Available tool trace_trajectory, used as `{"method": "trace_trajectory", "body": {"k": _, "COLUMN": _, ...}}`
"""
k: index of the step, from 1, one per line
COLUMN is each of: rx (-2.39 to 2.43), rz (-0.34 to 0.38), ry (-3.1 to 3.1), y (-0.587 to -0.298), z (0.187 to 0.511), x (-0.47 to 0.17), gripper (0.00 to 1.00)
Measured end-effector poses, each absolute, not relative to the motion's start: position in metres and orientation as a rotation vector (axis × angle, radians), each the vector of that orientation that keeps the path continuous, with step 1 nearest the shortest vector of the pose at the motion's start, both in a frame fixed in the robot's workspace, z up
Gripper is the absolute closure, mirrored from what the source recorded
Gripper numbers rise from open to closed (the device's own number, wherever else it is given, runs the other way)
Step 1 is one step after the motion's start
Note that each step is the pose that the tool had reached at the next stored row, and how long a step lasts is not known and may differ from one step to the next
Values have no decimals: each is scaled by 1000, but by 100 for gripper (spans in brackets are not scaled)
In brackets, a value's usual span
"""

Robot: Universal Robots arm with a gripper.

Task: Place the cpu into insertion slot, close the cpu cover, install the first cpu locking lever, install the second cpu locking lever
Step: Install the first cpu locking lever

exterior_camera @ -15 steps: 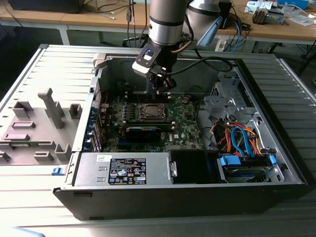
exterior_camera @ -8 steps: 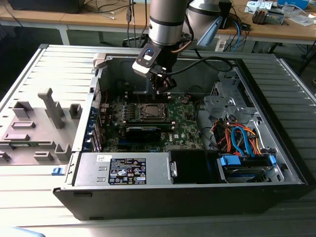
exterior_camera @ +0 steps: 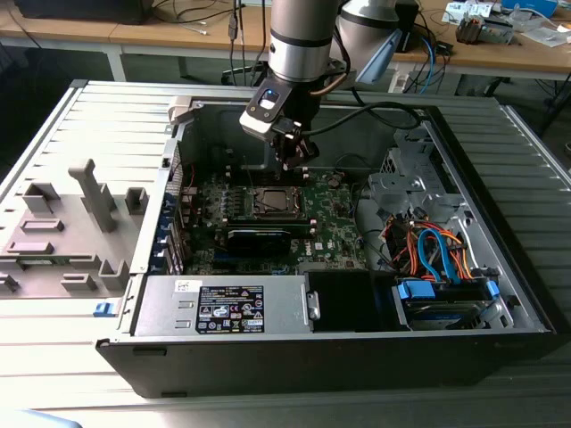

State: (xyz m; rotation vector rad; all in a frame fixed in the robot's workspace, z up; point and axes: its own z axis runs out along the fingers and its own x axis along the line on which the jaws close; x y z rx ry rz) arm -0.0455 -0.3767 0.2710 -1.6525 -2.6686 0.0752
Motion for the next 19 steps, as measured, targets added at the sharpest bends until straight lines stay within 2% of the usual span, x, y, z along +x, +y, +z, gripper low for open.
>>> {"method": "trace_trajectory", "body": {"k": 19, "rx": -1620, "rz": 75, "ry": -2689, "y": -377, "z": 271, "x": -46, "gripper": 89}}
